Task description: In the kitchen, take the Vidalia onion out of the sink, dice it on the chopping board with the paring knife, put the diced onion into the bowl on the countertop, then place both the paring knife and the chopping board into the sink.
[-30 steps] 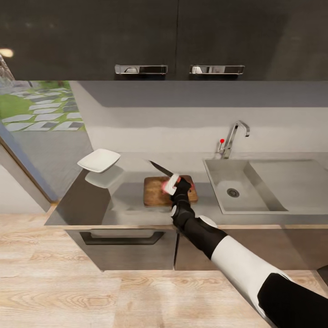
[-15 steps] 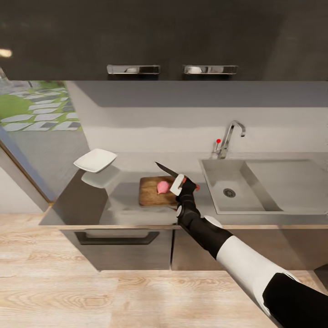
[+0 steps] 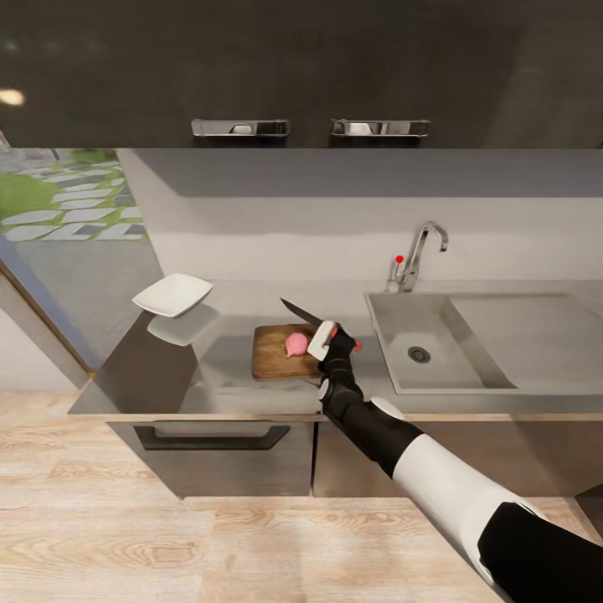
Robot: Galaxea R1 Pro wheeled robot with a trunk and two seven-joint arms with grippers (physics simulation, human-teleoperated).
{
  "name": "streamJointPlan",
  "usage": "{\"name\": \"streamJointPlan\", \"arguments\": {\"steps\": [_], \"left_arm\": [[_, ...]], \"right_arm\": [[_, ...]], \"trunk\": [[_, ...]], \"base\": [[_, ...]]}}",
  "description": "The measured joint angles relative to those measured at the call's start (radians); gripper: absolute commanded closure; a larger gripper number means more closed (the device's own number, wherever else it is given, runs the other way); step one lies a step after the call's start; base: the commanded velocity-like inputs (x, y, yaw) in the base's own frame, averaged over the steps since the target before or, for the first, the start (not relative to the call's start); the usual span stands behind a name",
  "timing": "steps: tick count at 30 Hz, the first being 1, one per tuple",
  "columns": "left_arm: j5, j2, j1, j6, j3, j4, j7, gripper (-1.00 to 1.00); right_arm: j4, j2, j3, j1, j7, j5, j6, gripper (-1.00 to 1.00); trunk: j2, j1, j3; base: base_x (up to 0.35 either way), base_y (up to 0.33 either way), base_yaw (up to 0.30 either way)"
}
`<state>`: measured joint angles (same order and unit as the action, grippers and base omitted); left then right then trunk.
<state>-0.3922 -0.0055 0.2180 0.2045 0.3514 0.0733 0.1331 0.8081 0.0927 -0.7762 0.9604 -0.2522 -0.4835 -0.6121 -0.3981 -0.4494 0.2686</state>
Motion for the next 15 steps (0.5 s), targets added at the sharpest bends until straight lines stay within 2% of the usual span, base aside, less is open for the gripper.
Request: {"name": "streamJointPlan", "arguments": {"steps": [10, 15], "left_arm": [[0.0, 0.0, 0.0, 0.0, 0.0, 0.0, 0.0, -1.0], [0.0, 0.0, 0.0, 0.0, 0.0, 0.0, 0.0, -1.0]], "right_arm": [[-0.044, 0.034, 0.0, -0.002, 0.004, 0.0, 0.009, 1.0], [-0.101, 0.043, 0.0, -0.002, 0.005, 0.001, 0.072, 1.0]], "trunk": [[0.0, 0.0, 0.0], [0.0, 0.0, 0.0]], "base": [[0.0, 0.0, 0.0], [0.0, 0.0, 0.0]]}}
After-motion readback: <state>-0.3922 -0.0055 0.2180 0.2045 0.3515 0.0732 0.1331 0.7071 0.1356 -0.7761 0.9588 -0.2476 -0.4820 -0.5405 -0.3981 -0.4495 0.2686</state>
